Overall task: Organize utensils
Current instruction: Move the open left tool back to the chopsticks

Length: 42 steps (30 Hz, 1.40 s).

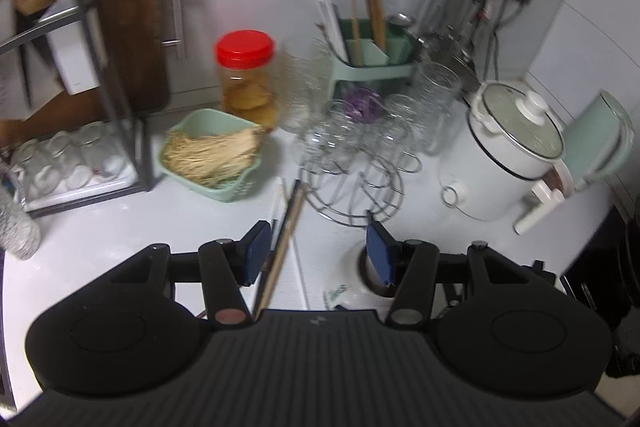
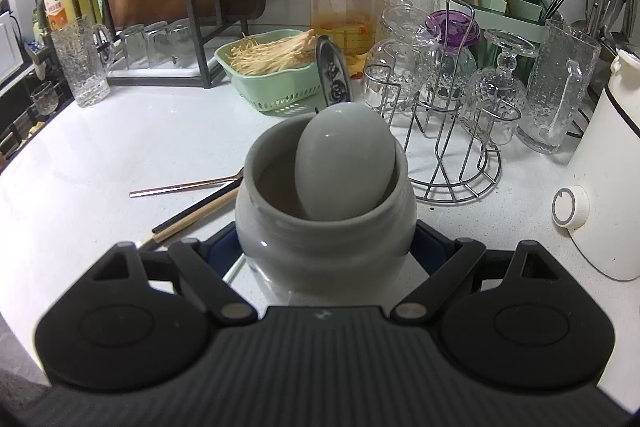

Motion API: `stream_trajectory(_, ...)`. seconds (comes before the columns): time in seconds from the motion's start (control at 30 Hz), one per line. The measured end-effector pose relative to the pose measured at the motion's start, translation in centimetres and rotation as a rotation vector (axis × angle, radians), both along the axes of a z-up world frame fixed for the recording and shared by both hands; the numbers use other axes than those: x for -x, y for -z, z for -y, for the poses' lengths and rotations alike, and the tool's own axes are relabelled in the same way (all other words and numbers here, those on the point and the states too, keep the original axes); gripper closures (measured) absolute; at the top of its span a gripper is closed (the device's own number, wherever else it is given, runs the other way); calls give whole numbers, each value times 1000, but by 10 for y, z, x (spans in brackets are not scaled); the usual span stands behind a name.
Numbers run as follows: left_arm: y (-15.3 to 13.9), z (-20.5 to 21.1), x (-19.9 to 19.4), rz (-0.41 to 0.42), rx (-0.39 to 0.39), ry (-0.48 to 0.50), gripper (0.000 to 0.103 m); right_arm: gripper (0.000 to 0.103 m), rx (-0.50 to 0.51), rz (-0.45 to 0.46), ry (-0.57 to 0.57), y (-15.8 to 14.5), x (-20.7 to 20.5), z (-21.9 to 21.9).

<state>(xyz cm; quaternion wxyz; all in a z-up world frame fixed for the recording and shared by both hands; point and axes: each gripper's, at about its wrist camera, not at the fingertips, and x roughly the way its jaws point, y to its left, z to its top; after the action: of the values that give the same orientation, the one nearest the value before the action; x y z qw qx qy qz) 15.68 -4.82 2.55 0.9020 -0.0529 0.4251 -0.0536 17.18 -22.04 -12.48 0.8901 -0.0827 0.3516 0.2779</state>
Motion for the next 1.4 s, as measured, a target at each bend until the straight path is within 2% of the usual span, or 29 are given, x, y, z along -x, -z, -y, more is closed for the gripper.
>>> stream_trajectory(0.17, 4, -20, 17, 32, 4, -67, 44, 13, -3, -3, 17, 0, 0, 0)
stream_trajectory(0.43, 21, -39, 42, 59, 11, -119, 44, 13, -2, 0, 56, 0, 4, 0)
stream_trajectory(0.87, 71, -58, 71, 17, 65, -134, 47, 13, 3, 1, 98, 0, 11, 4)
stream_trajectory(1.03, 93, -71, 69, -20, 104, -145, 55, 12, 11, 1, 91, 0, 10, 3)
stream_trajectory(1.2, 125, -81, 56, -84, 136, -135, 69, 13, 11, -2, 91, 0, 10, 4)
stream_trajectory(1.4, 163, -79, 37, -125, 141, -104, 75, 12, 17, -16, 100, -1, 8, 2)
